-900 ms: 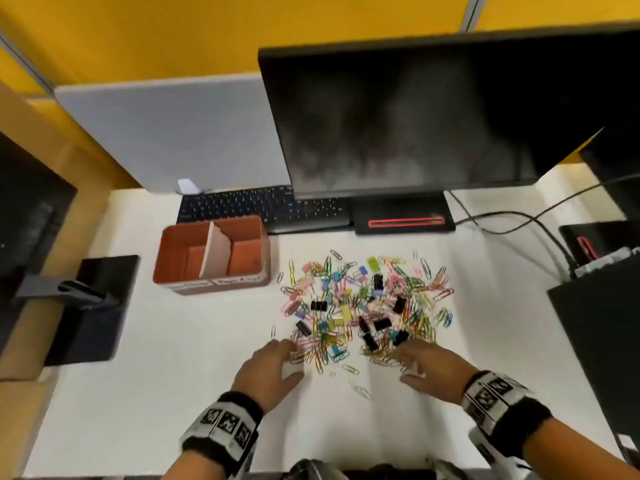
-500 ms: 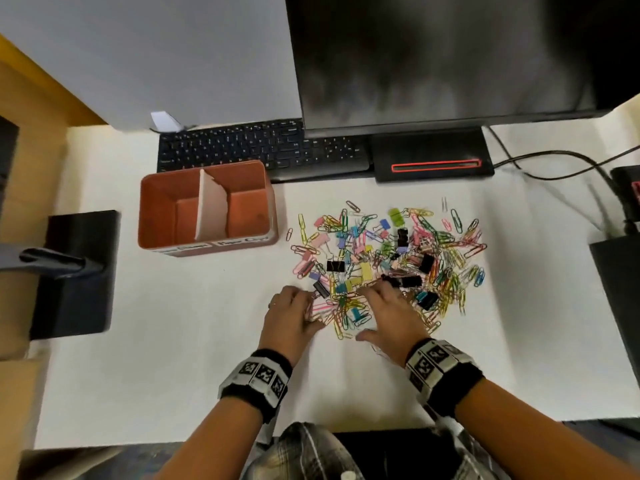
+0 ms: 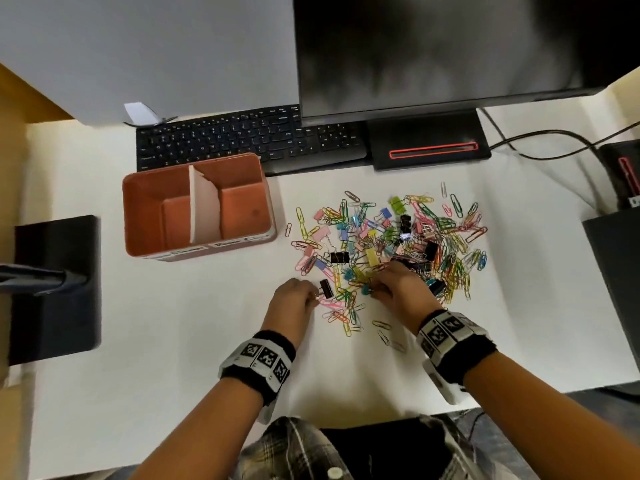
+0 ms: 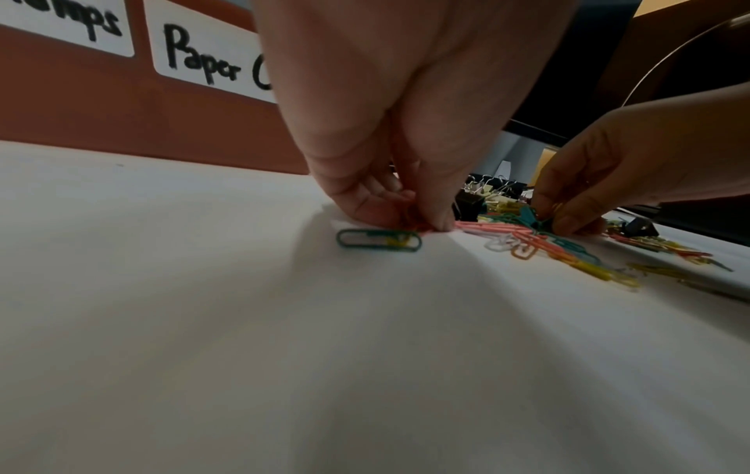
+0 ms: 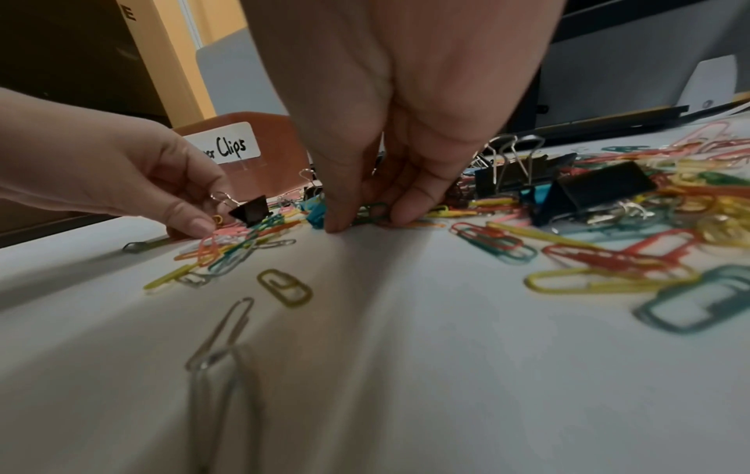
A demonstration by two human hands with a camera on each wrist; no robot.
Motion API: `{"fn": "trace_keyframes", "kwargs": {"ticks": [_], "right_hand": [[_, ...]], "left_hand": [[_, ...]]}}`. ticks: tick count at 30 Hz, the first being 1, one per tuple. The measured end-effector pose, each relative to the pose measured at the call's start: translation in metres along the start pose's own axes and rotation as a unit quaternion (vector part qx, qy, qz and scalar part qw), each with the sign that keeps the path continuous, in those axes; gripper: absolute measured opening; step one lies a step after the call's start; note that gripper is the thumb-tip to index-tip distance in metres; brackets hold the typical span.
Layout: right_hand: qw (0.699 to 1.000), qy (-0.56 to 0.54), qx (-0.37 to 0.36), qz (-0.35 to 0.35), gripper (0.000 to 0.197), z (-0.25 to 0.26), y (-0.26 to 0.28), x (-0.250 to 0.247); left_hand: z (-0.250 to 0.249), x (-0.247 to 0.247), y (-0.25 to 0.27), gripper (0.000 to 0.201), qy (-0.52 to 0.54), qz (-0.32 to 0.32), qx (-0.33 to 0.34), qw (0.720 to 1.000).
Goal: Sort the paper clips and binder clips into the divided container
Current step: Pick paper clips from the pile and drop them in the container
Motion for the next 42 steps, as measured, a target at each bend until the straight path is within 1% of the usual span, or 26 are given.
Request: {"fn": "trace_keyframes", "kwargs": {"ticks": [2, 5, 8, 12, 15, 17, 19, 22, 25, 27, 28, 30, 32, 33, 34, 35, 36, 38, 40, 42], "right_hand": [[1.000, 0.006, 0.006, 0.000, 0.021, -0.001, 0.000, -0.001], [1.000, 0.003, 0.001, -0.002, 0.015, -0.002, 0.001, -0.003], [1.000, 0.008, 0.014, -0.001, 0.012, -0.005, 0.004, -0.007], [1.000, -0.005, 0.017, -0.021, 0.021, -0.008, 0.010, -0.016], [0.999, -0.005, 0.004, -0.034, 0.021, -0.004, 0.017, -0.031], [0.999, -0.009, -0.019, -0.048, 0.020, 0.005, 0.021, -0.046], [0.996, -0.005, -0.065, -0.061, 0.019, 0.024, 0.020, -0.062], [0.991, 0.005, -0.118, -0.058, 0.018, 0.066, 0.005, -0.084], [0.983, 0.011, -0.169, -0.067, 0.015, 0.119, -0.025, -0.095], [0.977, -0.002, -0.197, -0.078, 0.014, 0.151, -0.050, -0.094], [0.976, -0.009, -0.204, -0.075, 0.014, 0.165, -0.064, -0.091], [0.978, -0.029, -0.198, -0.054, 0.019, 0.184, -0.087, -0.083], [0.980, -0.058, -0.186, -0.038, 0.030, 0.190, -0.099, -0.077], [0.980, -0.076, -0.179, -0.037, 0.035, 0.187, -0.103, -0.076], [0.980, -0.090, -0.171, -0.046, 0.036, 0.180, -0.104, -0.076], [0.981, -0.095, -0.159, -0.063, 0.034, 0.170, -0.106, -0.078], [0.983, -0.088, -0.141, -0.079, 0.029, 0.157, -0.107, -0.079], [0.990, -0.059, -0.097, -0.081, 0.023, 0.128, -0.111, -0.078], [0.996, -0.017, -0.072, -0.052, 0.022, 0.104, -0.116, -0.073], [0.995, 0.042, -0.086, -0.009, 0.027, 0.095, -0.122, -0.065]], "left_hand": [[0.002, 0.001, -0.001, 0.012, -0.013, 0.001, -0.009, 1.000], [-0.001, 0.001, 0.001, 0.010, -0.030, -0.017, 0.010, 0.999], [-0.005, 0.001, 0.003, 0.005, -0.049, -0.007, 0.018, 0.999], [-0.004, -0.006, 0.004, 0.003, -0.015, 0.013, 0.013, 1.000], [-0.008, -0.021, 0.015, 0.003, 0.032, 0.031, 0.007, 0.999], [-0.013, -0.040, 0.026, 0.006, 0.053, 0.026, 0.009, 0.998], [-0.017, -0.069, 0.035, 0.010, 0.077, -0.010, 0.008, 0.997], [-0.025, -0.123, 0.041, 0.013, 0.114, -0.107, 0.016, 0.988], [-0.030, -0.173, 0.033, 0.009, 0.125, -0.194, 0.015, 0.973], [-0.029, -0.194, 0.019, 0.008, 0.130, -0.238, 0.008, 0.962], [-0.025, -0.202, 0.012, 0.008, 0.127, -0.254, 0.001, 0.959], [-0.018, -0.207, 0.001, 0.011, 0.114, -0.261, -0.020, 0.958], [-0.017, -0.206, 0.002, 0.018, 0.066, -0.269, -0.026, 0.961], [-0.019, -0.205, 0.007, 0.019, 0.051, -0.284, -0.012, 0.957], [-0.022, -0.201, 0.015, 0.017, 0.059, -0.297, 0.012, 0.953], [-0.024, -0.194, 0.022, 0.015, 0.082, -0.301, 0.033, 0.949], [-0.026, -0.183, 0.028, 0.015, 0.102, -0.293, 0.055, 0.949], [-0.027, -0.154, 0.031, 0.017, 0.114, -0.239, 0.082, 0.961], [-0.023, -0.121, 0.023, 0.023, 0.090, -0.158, 0.076, 0.980], [-0.015, -0.093, 0.010, 0.037, 0.052, -0.088, 0.056, 0.993]]}}
Point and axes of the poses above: each hand's wrist, its own y-axis away from the middle knuckle, its own x-axis out of the palm, z = x × y, the point moved 5 cm from there along -y, towards the middle knuckle, and after that the axes turned 10 degrees about z, right-handed, at the moved point
